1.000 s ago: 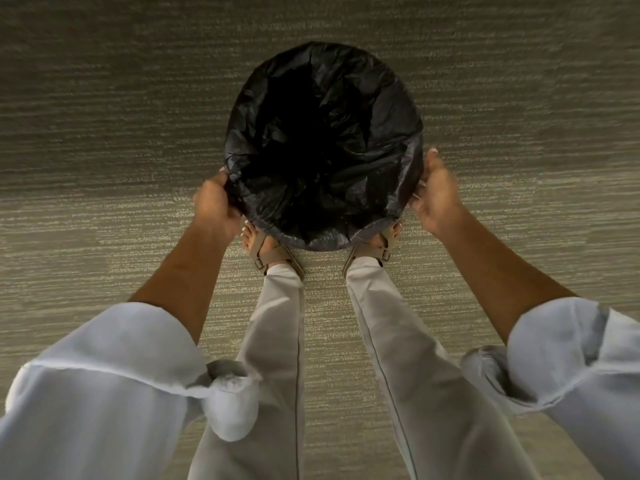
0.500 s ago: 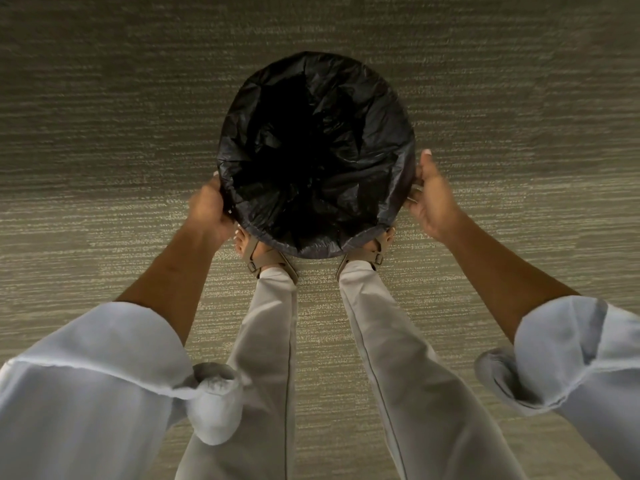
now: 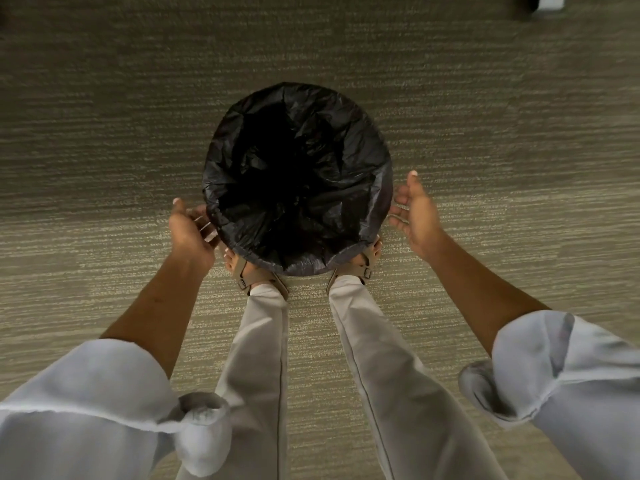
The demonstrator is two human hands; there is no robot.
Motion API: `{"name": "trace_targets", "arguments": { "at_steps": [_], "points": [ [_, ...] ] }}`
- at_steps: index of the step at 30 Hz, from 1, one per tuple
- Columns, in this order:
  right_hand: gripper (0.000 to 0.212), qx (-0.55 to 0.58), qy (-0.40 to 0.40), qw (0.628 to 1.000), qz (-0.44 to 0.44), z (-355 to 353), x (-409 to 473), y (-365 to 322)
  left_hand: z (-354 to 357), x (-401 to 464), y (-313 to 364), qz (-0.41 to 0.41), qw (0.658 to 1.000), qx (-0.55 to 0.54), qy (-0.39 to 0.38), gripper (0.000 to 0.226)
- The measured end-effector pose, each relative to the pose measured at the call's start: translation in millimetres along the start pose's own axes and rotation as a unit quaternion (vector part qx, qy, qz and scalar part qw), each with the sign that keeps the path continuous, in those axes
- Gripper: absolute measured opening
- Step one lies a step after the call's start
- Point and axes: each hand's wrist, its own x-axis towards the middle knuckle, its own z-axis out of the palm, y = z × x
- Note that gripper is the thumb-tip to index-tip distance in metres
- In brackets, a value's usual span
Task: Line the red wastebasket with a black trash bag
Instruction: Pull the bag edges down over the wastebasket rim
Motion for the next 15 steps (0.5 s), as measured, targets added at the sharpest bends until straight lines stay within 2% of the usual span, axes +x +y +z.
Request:
{"name": "trace_targets", "arguments": {
  "at_steps": [3, 7, 11, 15],
  "points": [
    [0.033, -0.003, -0.036, 0.999, -0.014, 2, -1, -1, 1, 2, 3, 0.065, 0.996, 0.048, 0.038, 0.040],
    [0.019, -0.078, -0.062, 0.994, -0.038, 0, 6, -5, 7, -3, 8, 0.145, 0.986, 0.068, 0.045, 0.037],
    [0.016, -0.087, -0.083, 0.991, -0.051, -10, 9, -11, 11, -5, 12, 0.150, 0.984, 0.084, 0.039, 0.043],
    [0.028, -0.098, -0.089, 0.990, -0.049, -20, 15, -15, 19, -10, 18, 0.139, 0.985, 0.093, 0.041, 0.043]
  ]
}}
